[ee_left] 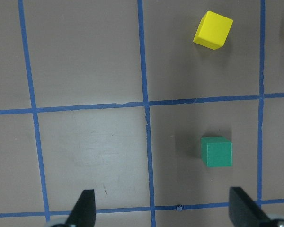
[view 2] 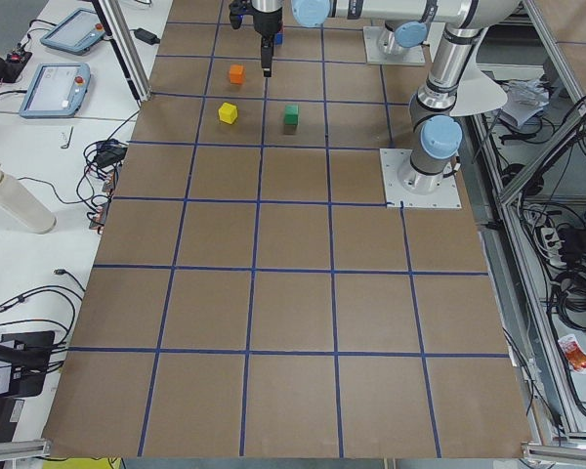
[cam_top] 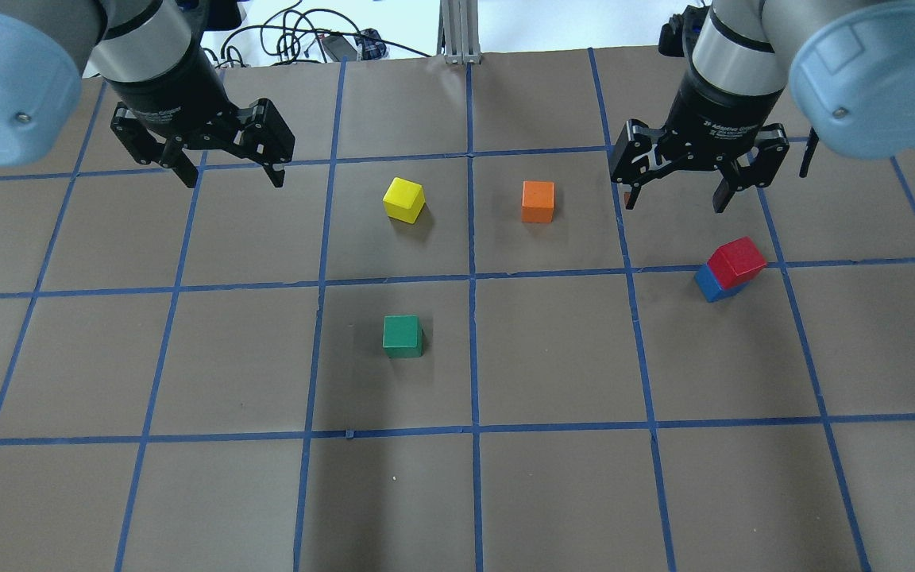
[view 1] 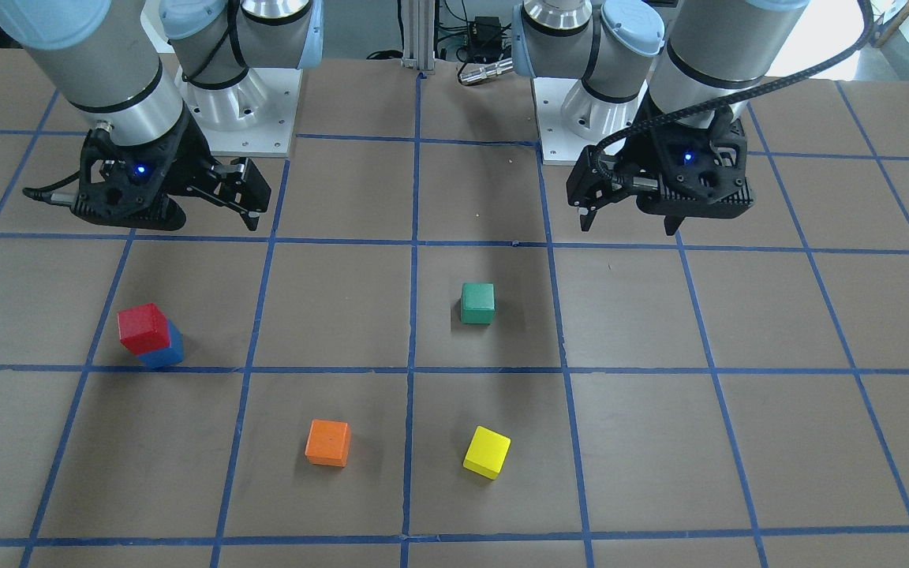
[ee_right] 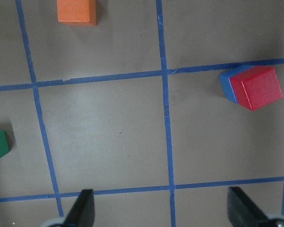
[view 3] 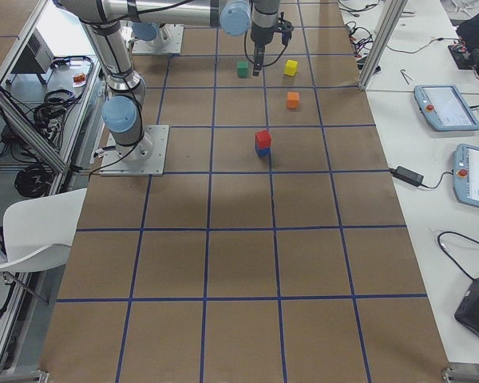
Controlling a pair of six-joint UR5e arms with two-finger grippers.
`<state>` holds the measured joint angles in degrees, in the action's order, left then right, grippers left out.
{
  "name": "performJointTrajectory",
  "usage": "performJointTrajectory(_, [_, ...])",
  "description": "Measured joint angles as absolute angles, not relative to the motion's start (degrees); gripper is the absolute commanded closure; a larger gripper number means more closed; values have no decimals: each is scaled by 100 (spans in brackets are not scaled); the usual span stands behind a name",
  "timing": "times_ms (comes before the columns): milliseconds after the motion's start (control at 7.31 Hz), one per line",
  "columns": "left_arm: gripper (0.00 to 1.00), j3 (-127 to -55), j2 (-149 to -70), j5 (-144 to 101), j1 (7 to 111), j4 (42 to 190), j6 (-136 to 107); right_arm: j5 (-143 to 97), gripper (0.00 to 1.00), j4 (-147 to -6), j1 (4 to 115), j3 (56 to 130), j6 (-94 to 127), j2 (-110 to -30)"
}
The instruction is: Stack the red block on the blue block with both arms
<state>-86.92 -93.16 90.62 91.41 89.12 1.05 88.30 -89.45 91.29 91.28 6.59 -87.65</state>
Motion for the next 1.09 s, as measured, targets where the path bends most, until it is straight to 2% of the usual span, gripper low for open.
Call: performJointTrajectory(1094, [0, -8694, -9308, 9062, 9141, 8912, 106, 8941, 0, -8904, 8975, 9158, 703, -8876])
